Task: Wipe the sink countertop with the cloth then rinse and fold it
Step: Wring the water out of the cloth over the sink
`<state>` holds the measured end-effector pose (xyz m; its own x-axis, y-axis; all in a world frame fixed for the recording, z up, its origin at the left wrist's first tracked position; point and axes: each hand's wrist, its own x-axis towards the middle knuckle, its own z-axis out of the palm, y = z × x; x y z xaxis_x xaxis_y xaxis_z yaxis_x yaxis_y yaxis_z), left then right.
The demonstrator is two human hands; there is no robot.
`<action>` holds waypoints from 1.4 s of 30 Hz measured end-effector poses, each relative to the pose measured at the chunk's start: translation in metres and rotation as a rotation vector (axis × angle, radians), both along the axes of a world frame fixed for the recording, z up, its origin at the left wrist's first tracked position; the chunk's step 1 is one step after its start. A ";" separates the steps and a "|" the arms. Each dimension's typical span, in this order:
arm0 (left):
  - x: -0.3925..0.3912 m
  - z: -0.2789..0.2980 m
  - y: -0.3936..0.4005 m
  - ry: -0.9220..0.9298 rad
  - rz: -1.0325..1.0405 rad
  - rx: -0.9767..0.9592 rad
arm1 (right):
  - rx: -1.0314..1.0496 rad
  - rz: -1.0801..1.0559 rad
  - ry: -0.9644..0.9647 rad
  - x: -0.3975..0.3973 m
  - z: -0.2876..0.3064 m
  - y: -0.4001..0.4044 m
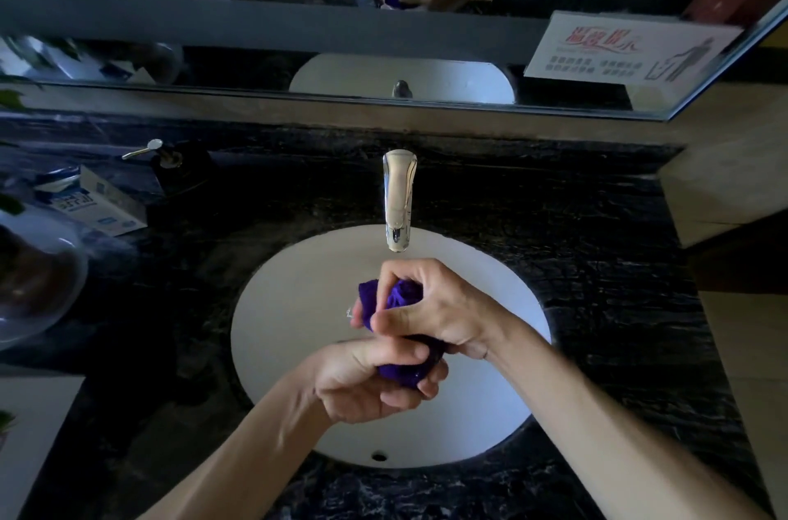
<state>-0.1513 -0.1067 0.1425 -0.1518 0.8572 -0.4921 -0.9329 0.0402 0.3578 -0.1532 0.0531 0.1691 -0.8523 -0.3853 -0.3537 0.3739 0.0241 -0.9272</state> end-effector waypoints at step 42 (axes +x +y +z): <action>0.013 -0.013 0.027 0.447 -0.049 -0.487 | 0.957 0.166 0.356 0.016 -0.022 0.004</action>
<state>-0.1386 -0.0800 0.1292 -0.3976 0.5638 -0.7239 -0.6921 0.3337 0.6401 -0.1373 0.0567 0.1467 -0.9294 -0.1981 -0.3114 0.0059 0.8356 -0.5493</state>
